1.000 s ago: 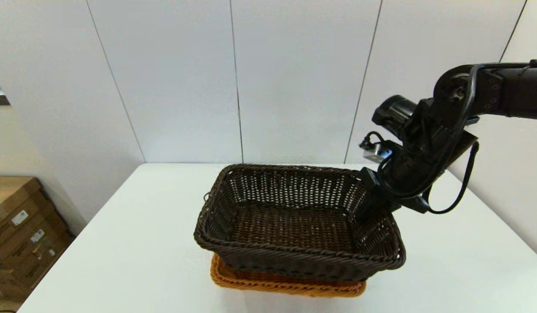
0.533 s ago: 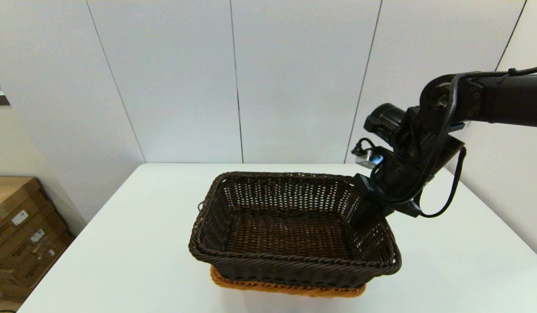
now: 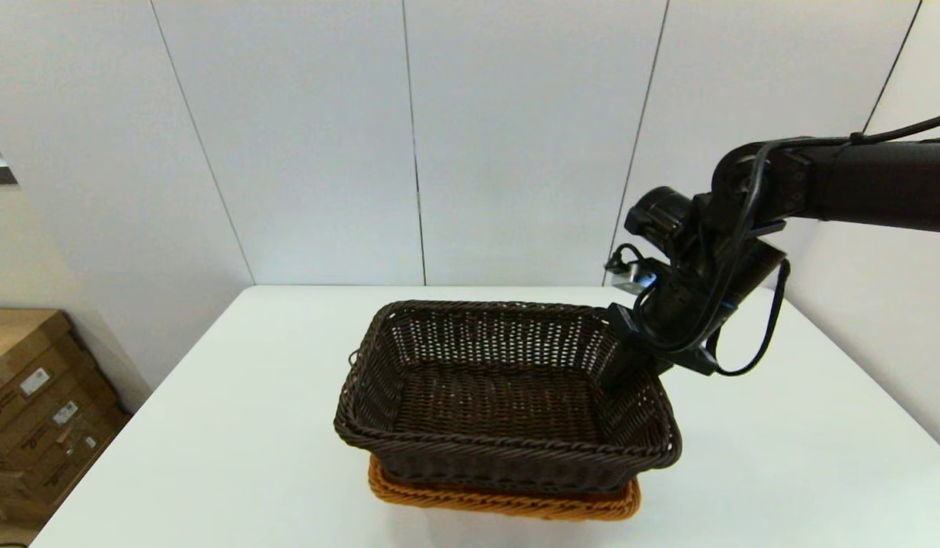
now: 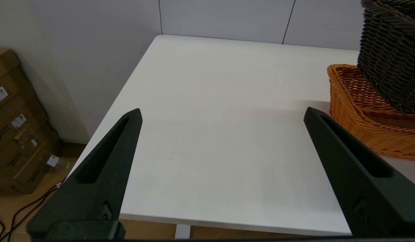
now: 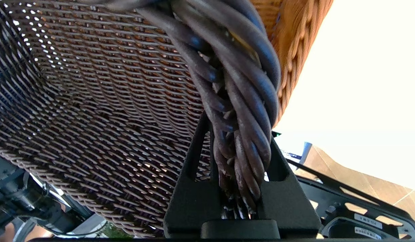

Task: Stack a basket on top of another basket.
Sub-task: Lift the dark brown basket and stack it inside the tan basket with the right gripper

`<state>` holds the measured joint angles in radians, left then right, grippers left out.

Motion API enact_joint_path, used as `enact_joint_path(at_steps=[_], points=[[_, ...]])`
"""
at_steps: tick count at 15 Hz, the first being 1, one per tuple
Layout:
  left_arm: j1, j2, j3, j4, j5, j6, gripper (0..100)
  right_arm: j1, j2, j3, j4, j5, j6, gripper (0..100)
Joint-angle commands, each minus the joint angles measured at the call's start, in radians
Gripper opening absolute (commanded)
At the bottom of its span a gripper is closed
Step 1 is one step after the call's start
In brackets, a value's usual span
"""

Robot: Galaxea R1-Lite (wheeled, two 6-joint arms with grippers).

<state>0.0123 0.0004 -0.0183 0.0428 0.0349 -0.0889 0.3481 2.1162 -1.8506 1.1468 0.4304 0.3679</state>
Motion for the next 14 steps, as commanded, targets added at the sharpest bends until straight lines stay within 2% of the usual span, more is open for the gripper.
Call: enact_joint_path(at_steps=[1,14], points=[[0.000,-0.002,0.000,0.000,0.000,-0.002,100,0.003,0.042,-0.021,0.002,0.001,-0.020,0],[0.000,-0.002,0.000,0.000,0.000,0.000,100,-0.006,0.105,-0.062,0.002,-0.004,-0.035,0]])
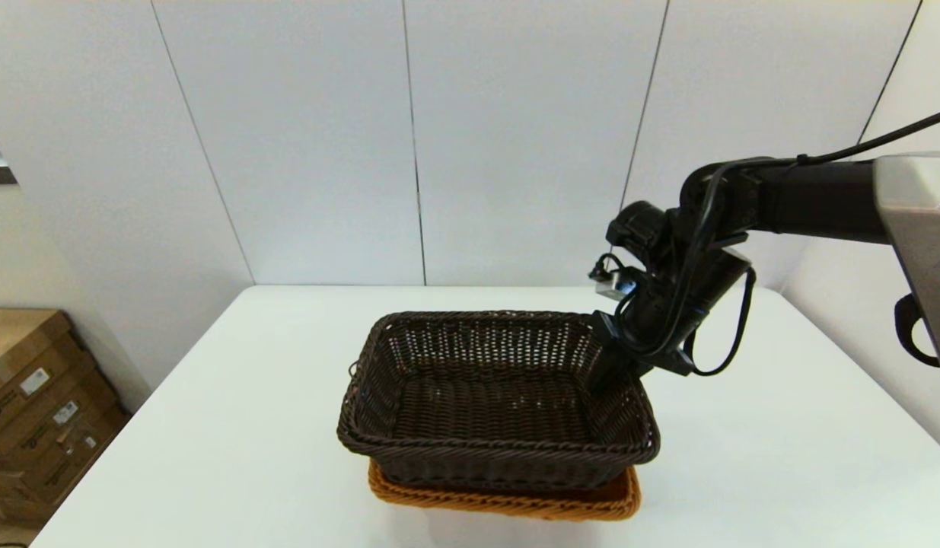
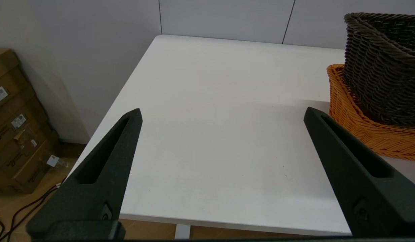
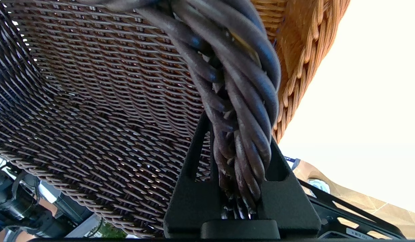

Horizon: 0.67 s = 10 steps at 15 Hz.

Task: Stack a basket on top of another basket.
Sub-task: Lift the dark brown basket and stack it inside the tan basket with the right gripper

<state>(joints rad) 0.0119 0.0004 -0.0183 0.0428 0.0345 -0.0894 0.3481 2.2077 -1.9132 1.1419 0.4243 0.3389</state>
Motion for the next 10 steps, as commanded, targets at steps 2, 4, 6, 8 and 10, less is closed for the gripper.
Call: enact_joint_path(at_steps=[2,4,6,8,10], points=[[0.000,-0.002,0.000,0.000,0.001,-0.001,100,-0.011,0.020,0.000,0.009,0.004,-0.015,0],[0.000,-0.002,0.000,0.000,0.001,-0.001,100,-0.018,0.021,0.000,0.009,0.002,-0.020,0],[0.000,-0.002,0.000,0.000,0.001,-0.001,100,-0.034,0.021,-0.001,0.009,-0.002,-0.032,0],[0.000,-0.002,0.000,0.000,0.001,-0.001,100,-0.052,0.029,0.003,0.009,-0.002,-0.034,0],[0.000,-0.002,0.000,0.000,0.001,0.000,100,-0.063,0.044,0.003,0.009,-0.007,-0.040,0]])
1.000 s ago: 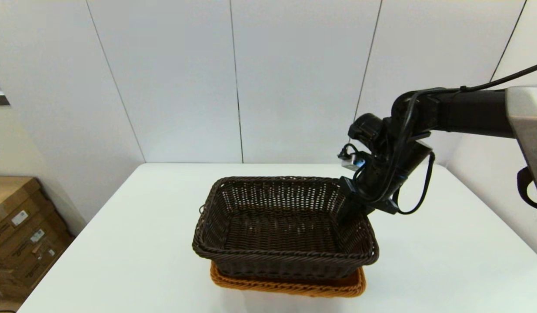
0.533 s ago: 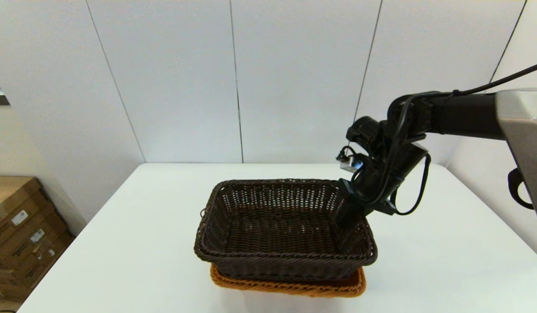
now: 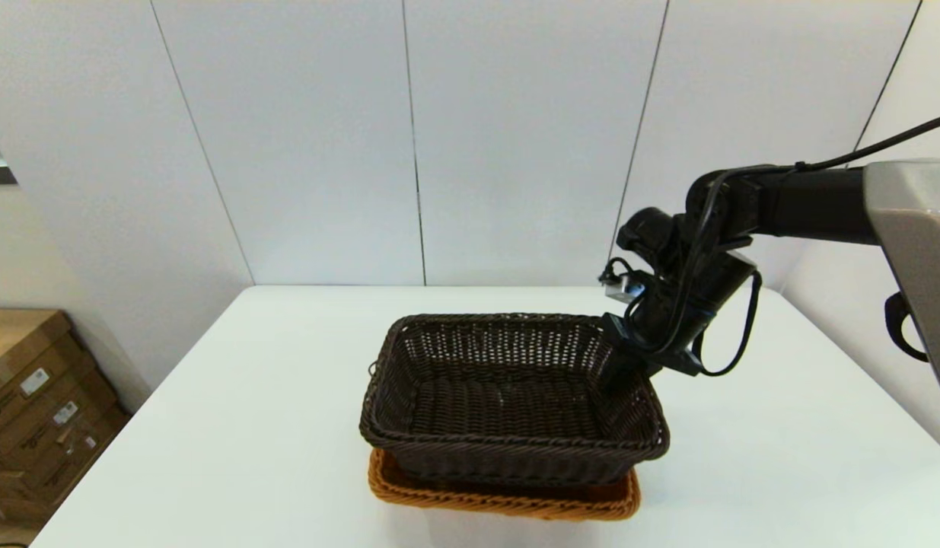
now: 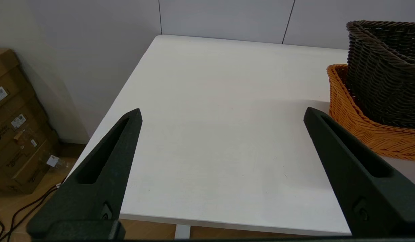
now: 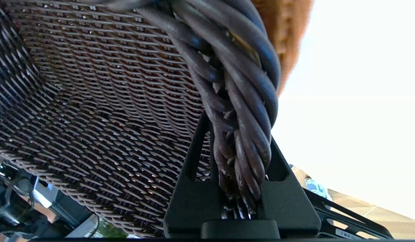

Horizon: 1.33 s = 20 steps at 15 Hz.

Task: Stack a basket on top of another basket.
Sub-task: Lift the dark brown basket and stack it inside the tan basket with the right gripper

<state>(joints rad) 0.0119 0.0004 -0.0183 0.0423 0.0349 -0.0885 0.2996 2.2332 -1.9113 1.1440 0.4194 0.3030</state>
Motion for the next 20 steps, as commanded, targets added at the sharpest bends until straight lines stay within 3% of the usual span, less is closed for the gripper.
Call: enact_joint_path(at_steps=[1,15,16,20], points=[[0.000,-0.002,0.000,0.001,0.000,0.000,100,-0.016,0.020,0.003,0.006,-0.004,-0.005,0],[0.000,-0.002,0.000,0.001,0.000,0.000,100,-0.013,0.046,0.008,0.006,-0.007,-0.004,0],[0.000,-0.002,0.000,0.001,0.000,-0.002,100,-0.013,0.042,0.008,0.006,-0.007,-0.004,100],[0.000,-0.002,0.000,0.001,0.000,0.000,100,-0.014,0.037,0.003,0.005,-0.010,-0.004,100]])
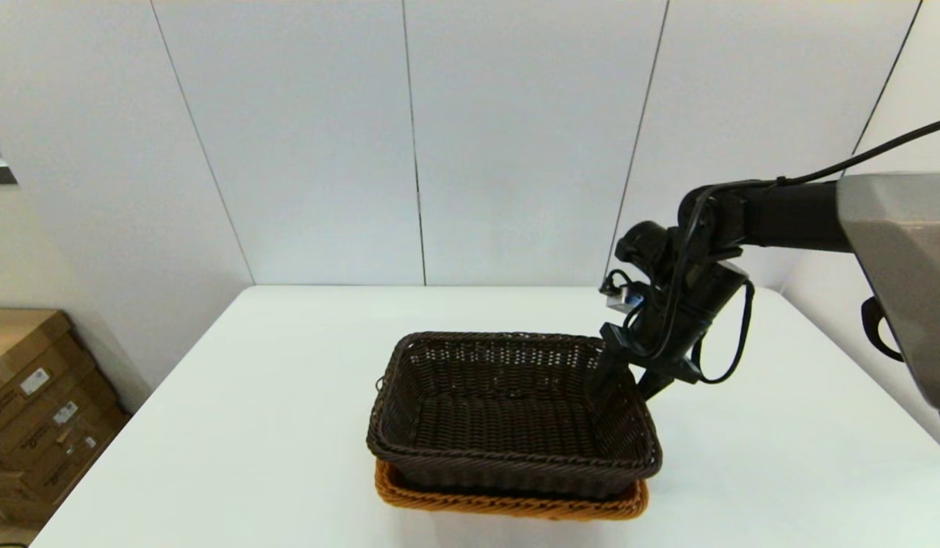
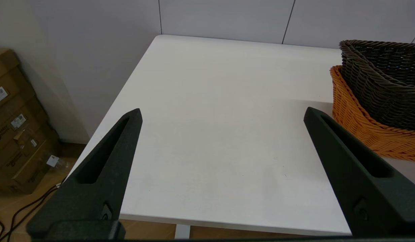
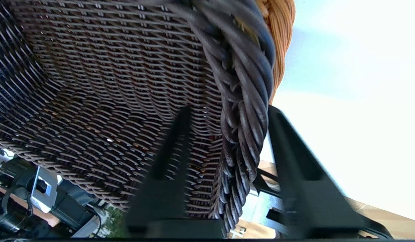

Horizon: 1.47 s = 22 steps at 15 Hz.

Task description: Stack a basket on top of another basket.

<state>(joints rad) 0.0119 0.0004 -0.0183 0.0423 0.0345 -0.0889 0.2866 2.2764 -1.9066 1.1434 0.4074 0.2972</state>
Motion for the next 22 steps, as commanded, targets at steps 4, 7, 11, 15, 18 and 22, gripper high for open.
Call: enact_joint_path(at_steps=[4,7,11,15,18,22], points=[[0.000,-0.002,0.000,0.001,0.001,0.000,100,-0.003,-0.054,-0.006,0.006,0.004,0.000,100],[0.000,-0.002,0.000,0.001,0.001,-0.002,100,-0.023,-0.098,-0.023,0.006,-0.001,0.000,100],[0.000,-0.002,0.000,0.001,0.001,-0.002,100,-0.058,-0.158,-0.023,0.010,0.001,-0.009,100],[0.000,-0.002,0.000,0.001,0.001,-0.002,100,-0.080,-0.219,-0.005,0.036,0.008,-0.063,100],[0.000,-0.002,0.000,0.001,0.001,0.000,100,-0.113,-0.250,-0.009,0.041,0.008,-0.069,100],[0.000,-0.002,0.000,0.001,0.001,0.000,100,-0.195,-0.258,-0.005,0.044,0.010,-0.105,100]])
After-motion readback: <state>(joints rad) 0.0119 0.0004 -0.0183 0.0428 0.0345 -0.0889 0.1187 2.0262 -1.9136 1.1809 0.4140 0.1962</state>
